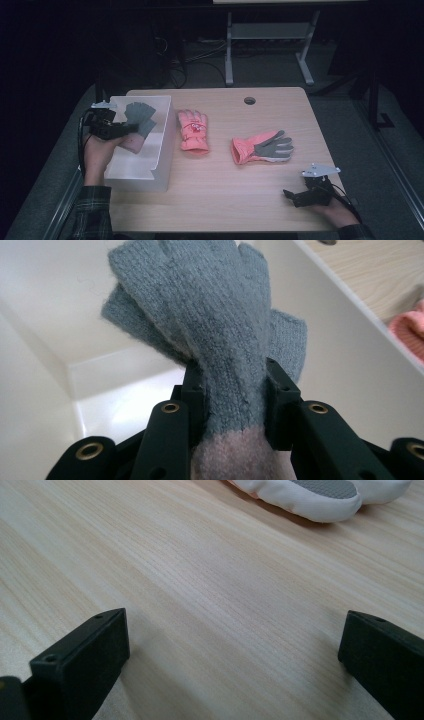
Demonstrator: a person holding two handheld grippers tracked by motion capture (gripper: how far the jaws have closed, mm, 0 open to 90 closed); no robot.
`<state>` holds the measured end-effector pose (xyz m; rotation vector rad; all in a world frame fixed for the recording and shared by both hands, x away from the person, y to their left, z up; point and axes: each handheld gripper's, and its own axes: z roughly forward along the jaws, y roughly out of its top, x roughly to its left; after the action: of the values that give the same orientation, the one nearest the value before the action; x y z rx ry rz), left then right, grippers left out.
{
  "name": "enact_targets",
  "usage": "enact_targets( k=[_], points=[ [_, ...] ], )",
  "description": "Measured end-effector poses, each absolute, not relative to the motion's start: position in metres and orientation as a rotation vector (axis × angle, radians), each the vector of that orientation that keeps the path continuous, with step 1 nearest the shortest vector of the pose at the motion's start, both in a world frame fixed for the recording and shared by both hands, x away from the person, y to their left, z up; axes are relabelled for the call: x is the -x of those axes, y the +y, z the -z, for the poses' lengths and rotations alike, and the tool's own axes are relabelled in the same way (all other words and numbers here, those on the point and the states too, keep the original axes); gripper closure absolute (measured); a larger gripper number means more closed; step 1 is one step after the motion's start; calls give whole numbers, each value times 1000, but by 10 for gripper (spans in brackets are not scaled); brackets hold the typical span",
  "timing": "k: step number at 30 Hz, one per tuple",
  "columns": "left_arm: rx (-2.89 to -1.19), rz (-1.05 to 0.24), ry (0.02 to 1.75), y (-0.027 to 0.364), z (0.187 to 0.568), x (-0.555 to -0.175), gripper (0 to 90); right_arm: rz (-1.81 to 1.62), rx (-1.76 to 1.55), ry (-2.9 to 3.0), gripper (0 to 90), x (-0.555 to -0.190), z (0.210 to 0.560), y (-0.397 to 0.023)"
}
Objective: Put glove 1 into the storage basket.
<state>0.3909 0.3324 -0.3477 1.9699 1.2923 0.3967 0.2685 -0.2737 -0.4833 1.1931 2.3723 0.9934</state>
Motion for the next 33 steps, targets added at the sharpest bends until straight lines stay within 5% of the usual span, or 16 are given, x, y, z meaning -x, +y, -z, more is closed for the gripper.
enact_targets(
  k=[33],
  points=[
    [-2131, -346, 1487, 333, 418, -416, 655, -993, -1193, 2373, 0, -268, 483, -274]
  ],
)
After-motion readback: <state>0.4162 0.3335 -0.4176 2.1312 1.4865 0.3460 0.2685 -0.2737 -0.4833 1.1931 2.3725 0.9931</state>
